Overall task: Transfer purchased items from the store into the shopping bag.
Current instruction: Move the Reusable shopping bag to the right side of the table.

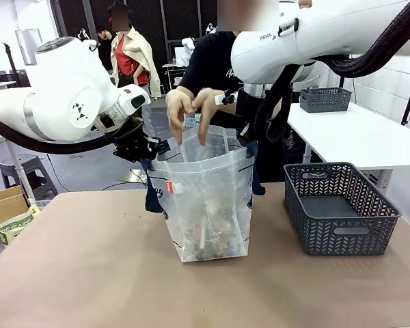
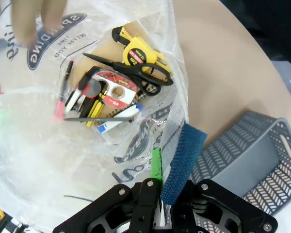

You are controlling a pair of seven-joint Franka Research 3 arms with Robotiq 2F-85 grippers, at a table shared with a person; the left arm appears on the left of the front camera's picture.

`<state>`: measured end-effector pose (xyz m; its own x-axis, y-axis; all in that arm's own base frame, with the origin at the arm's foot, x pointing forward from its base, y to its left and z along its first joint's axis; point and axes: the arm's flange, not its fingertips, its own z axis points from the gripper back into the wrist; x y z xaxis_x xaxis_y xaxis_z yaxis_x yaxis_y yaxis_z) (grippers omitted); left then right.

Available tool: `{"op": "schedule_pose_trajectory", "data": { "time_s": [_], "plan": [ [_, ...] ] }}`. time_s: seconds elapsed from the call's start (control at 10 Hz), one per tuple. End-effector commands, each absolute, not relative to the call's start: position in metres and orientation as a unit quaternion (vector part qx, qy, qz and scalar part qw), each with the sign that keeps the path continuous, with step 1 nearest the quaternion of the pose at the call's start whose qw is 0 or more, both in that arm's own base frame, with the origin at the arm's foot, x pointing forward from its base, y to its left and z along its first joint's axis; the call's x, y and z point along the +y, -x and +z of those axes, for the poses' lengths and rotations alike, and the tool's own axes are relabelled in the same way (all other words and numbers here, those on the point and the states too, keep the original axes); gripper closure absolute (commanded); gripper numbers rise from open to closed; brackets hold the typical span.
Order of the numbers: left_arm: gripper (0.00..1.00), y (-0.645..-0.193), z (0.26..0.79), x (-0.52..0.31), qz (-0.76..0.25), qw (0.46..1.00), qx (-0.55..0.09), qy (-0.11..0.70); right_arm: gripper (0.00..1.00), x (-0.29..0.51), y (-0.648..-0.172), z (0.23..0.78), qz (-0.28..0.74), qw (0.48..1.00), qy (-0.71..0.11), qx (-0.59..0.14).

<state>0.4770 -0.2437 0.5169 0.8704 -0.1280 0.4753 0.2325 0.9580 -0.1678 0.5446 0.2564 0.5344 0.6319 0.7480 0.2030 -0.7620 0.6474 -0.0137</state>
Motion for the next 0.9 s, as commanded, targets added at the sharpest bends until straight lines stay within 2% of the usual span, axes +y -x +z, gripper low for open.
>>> {"op": "schedule_pose_trajectory", "data": {
  "time_s": [0.0, 0.8],
  "plan": [
    [1.0, -0.4766, 0.5172, -0.2435, -0.091, 0.961, -0.237, 0.111, 1.0, 0.2558, -0.5446, 0.5362, 0.418, 0.902, -0.036, -0.098],
    [1.0, -0.4766, 0.5172, -0.2435, -0.091, 0.961, -0.237, 0.111, 1.0, 0.2558, -0.5446, 0.5362, 0.418, 0.902, -0.036, -0.098]
  ]
}}
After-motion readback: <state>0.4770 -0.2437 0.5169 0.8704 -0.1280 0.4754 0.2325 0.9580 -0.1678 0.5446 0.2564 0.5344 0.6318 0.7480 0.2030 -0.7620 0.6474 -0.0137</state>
